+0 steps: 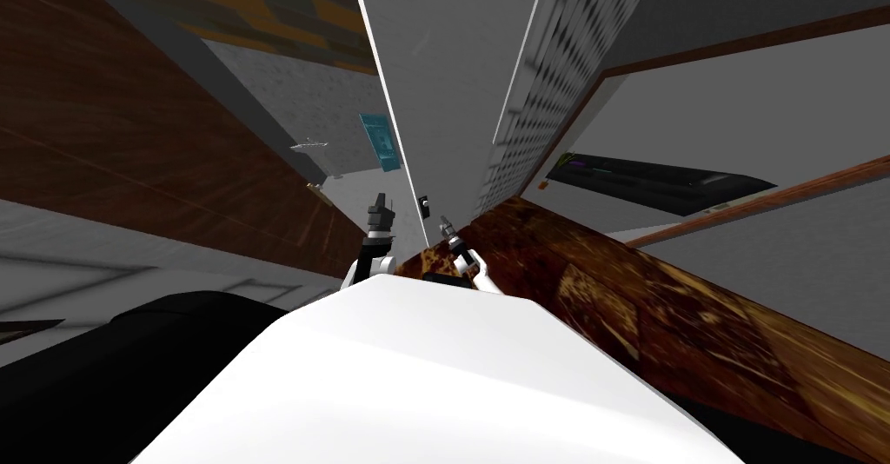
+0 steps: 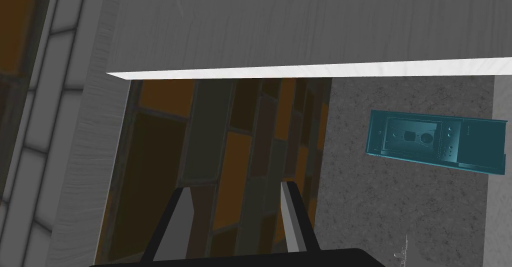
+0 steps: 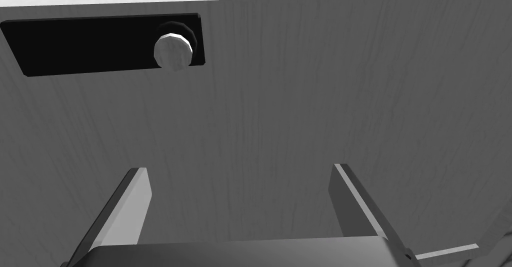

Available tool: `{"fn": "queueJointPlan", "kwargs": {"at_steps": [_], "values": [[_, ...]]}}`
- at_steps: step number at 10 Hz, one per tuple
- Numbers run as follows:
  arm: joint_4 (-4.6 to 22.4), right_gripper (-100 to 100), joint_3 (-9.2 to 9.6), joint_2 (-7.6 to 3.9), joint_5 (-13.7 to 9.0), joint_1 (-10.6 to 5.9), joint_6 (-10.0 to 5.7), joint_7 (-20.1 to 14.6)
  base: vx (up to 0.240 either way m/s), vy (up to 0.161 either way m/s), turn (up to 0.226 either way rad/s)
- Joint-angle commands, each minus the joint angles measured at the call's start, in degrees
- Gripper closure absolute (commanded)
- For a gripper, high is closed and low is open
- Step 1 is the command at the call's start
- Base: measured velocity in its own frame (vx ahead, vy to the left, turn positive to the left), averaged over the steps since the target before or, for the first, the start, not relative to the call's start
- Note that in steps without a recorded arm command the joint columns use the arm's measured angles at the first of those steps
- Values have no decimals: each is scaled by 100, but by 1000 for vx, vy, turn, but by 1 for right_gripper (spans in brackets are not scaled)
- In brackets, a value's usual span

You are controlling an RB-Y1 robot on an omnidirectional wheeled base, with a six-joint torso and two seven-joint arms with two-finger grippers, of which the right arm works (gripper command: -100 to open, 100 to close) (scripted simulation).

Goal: Push the door open

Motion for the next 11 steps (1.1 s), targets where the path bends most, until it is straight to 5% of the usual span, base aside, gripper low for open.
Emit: {"fn": "queueJointPlan", "kwargs": {"at_steps": [1, 6, 11], "values": [[175, -100, 104, 10, -5, -94, -15, -27, 92, 44, -51], [889, -100, 580, 31, -42, -568, 20, -173, 152, 78, -83], [1048, -100, 589, 30, -51, -651, 11, -184, 107, 71, -7]]}}
